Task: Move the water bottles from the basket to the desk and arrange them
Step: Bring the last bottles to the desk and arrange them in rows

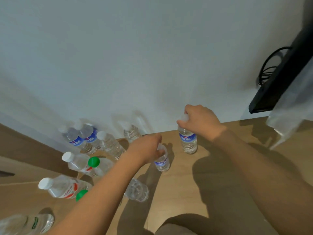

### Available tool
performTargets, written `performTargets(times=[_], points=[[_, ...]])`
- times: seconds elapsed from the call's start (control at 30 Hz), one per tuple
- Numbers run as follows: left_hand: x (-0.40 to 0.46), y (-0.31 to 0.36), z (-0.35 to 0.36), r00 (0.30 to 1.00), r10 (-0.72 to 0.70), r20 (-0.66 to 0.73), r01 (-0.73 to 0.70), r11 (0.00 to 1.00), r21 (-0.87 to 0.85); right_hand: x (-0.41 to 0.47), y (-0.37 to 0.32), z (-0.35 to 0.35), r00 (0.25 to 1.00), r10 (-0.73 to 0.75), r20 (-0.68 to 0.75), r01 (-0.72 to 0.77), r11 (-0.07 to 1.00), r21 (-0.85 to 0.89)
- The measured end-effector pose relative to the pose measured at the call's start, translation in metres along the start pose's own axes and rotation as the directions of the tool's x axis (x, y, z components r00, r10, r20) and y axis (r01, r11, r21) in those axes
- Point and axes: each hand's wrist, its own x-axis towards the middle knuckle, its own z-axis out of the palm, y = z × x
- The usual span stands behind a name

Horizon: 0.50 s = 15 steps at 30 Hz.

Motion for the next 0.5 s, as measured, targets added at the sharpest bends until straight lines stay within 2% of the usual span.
performTargets(times=[0.23,0.37,0.5], points=[[-0.014,-0.007,-0.026,0.999,0.01,-0.052,-0.01,1.0,0.004,-0.004,-0.003,-0.018,0.999,0.03,-0.031,-0.027,0.997,0.066],[-0.046,-0.028,-0.099,0.989,-0.018,-0.146,0.008,0.998,-0.067,0.007,-0.035,-0.046,0.996,-0.007,-0.09,0.019,0.991,0.135],[-0.09,-0.053,-0.179,0.947,-0.04,-0.319,0.011,0.996,-0.093,0.02,-0.082,-0.074,0.981,-0.065,-0.181,0.096,0.981,0.168]])
